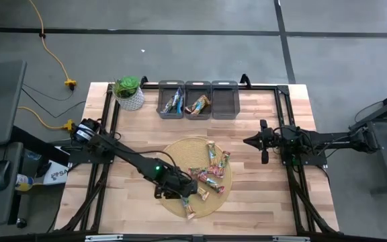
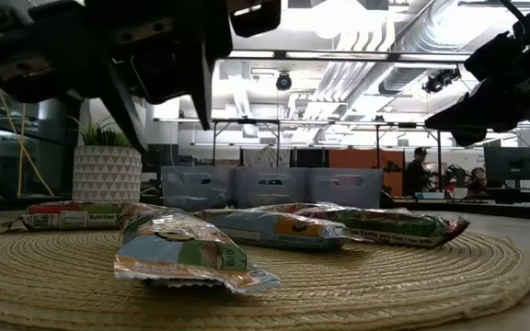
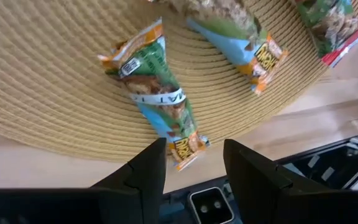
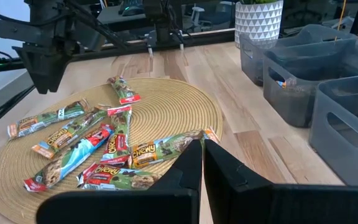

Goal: Pick and place Granola Bars by type
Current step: Put the yellow granola bar into the middle black bin

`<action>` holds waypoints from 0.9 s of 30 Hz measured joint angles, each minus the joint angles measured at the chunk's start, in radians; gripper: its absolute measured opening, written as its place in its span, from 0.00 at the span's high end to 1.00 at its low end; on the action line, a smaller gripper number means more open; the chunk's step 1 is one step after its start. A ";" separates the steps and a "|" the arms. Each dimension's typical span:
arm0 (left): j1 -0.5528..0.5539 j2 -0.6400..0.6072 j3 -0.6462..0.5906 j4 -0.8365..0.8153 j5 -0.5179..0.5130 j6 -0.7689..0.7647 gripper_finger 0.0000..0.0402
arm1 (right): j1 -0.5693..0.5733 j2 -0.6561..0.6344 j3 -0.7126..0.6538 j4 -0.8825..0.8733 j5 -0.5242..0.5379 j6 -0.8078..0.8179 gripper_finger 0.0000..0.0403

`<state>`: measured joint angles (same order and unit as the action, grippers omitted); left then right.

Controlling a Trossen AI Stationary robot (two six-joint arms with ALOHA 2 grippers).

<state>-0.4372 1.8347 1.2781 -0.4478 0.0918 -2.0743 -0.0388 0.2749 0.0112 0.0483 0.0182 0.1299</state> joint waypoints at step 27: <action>0.022 0.018 0.006 -0.005 -0.005 -0.191 0.30 | 0.000 -0.001 0.000 -0.004 0.000 0.000 1.00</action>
<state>-0.4151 1.8523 1.2842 -0.4533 0.0872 -2.2651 -0.0391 0.2741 0.0109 0.0447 0.0181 0.1299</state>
